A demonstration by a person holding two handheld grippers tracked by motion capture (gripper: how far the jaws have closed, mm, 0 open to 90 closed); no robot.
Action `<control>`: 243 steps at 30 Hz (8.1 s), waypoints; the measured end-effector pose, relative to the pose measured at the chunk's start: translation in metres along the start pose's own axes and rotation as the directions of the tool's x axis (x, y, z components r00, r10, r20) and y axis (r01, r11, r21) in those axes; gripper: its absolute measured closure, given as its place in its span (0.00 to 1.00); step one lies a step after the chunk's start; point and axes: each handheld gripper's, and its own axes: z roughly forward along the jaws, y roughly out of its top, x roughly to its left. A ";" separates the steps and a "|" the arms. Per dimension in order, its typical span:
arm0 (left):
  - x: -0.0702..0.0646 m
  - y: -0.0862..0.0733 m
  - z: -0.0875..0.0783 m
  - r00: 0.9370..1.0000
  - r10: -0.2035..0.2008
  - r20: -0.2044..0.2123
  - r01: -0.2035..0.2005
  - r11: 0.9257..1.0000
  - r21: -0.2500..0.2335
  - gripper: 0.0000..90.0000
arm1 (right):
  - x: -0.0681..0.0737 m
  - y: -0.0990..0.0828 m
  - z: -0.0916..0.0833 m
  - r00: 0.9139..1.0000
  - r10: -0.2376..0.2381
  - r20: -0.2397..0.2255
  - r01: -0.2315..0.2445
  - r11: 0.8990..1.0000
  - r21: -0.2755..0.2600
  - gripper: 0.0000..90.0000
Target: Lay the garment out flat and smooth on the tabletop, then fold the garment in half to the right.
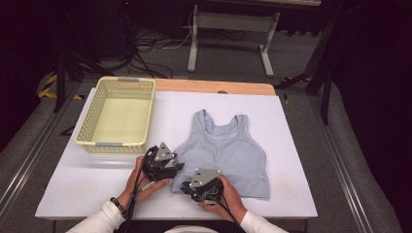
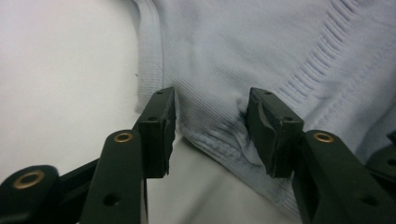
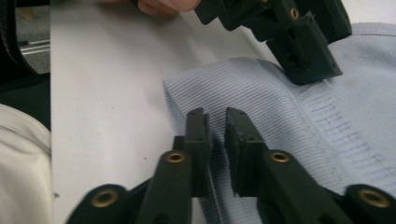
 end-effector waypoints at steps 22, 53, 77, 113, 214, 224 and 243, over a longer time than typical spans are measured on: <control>0.001 0.001 -0.011 0.998 0.039 -0.052 -0.041 0.998 -0.037 0.49 | -0.001 -0.001 -0.019 1.000 -0.003 -0.008 0.002 0.998 -0.056 0.83; -0.027 -0.017 -0.019 0.996 0.080 0.033 -0.081 0.996 0.032 0.36 | -0.232 -0.036 -0.090 0.794 0.331 0.511 -0.293 0.943 -0.155 0.66; -0.024 -0.020 -0.013 0.995 0.067 0.075 -0.071 0.996 0.048 0.40 | -0.290 -0.058 -0.039 0.806 0.429 0.408 -0.452 0.891 -0.044 0.73; -0.026 -0.017 -0.020 0.996 0.057 0.073 -0.059 0.998 0.026 0.26 | -0.222 -0.046 -0.100 0.777 0.418 0.470 -0.310 0.905 -0.292 0.80; -0.035 -0.025 -0.018 0.981 0.019 0.192 -0.029 0.998 0.047 0.89 | -0.077 0.048 0.000 0.991 0.055 0.125 -0.047 0.997 -0.062 0.45; -0.034 -0.025 -0.018 0.981 0.014 0.195 -0.023 0.999 0.045 0.88 | -0.070 0.058 0.040 0.996 0.034 0.080 -0.040 0.996 0.075 0.44; -0.035 -0.025 -0.018 0.982 0.024 0.187 -0.033 0.999 0.043 0.88 | -0.065 0.054 0.047 0.994 -0.013 0.108 0.000 0.993 0.115 0.94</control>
